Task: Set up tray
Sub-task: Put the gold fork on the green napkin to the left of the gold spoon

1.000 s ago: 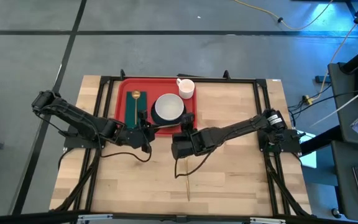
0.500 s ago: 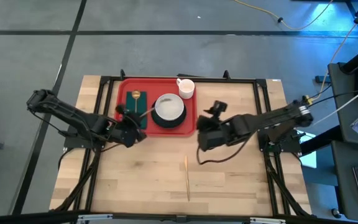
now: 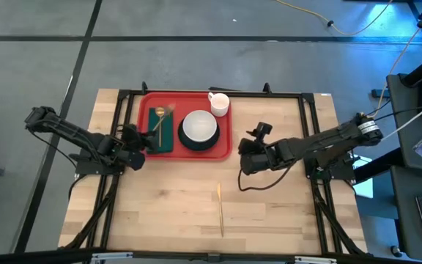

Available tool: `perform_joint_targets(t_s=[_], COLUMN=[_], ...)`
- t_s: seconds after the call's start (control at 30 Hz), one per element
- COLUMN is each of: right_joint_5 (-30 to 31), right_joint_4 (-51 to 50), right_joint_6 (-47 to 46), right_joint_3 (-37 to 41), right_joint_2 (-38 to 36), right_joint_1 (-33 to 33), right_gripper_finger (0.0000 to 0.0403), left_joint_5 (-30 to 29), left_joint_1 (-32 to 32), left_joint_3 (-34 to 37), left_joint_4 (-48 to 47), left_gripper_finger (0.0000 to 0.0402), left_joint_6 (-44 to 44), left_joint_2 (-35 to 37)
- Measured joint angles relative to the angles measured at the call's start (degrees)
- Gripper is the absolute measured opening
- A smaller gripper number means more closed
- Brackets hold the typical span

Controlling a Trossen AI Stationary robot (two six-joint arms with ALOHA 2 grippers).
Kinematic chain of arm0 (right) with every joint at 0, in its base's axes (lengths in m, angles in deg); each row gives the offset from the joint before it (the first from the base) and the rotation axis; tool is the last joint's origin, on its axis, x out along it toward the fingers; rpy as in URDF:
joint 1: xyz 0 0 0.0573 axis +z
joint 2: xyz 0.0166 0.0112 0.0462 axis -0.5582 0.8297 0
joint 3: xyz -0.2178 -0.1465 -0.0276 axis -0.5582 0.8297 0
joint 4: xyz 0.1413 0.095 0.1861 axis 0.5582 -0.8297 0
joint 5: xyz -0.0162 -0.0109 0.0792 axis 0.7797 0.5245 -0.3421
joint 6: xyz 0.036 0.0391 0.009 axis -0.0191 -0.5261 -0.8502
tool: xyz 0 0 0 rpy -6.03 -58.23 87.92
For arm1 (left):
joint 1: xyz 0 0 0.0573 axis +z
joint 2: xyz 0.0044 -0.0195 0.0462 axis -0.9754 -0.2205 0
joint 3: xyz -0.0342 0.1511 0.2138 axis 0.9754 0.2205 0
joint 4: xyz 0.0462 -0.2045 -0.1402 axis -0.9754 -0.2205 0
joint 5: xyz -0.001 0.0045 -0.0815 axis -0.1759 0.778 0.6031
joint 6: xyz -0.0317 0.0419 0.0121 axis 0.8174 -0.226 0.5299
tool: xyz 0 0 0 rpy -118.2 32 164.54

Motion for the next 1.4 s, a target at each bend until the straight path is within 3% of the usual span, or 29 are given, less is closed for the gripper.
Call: perform_joint_targets(t_s=[0.23,0.33,0.7,0.8,1.0,1.17,1.4], right_joint_5=[0.3,0.4,0.4,0.4,0.3,0.3,0.2], right_joint_4=[5.2,6.1,7.8,8.0,8.1,7.4,2.0], right_joint_6=[1.7,1.1,1.1,0.7,-0.1,-0.1,-4.6], right_joint_3=[6.5,7.7,9.6,9.6,9.6,9.6,9.6], right_joint_2=[0.0,0.0,0.0,0.0,0.0,0.0,0.0], right_joint_1=[-1.6,-1.5,-1.6,-1.6,-1.6,-1.6,-1.6], right_gripper_finger=[0.0248,0.0248,0.0248,0.0248,0.0248,0.0248,0.0248], left_joint_5=[-7.3,-8.4,-12.4,-15.4,-14.5,-14.4,-13.8], left_joint_1=[0.0,0.0,0.0,-0.2,-1.0,-0.3,1.2], left_joint_3=[6.7,8.3,9.0,9.0,9.1,9.1,9.1], left_joint_4=[0.9,1.2,11.4,11.4,13.7,22.1,22.6], left_gripper_finger=[0.0019,0.0019,0.0018,0.0019,0.0019,0.0019,0.0019], left_joint_6=[23.4,29.4,24.8,29.0,38.4,38.5,38.5], left_joint_2=[1.2,1.1,-3.9,-6.2,-14.3,-22.0,-25.8])
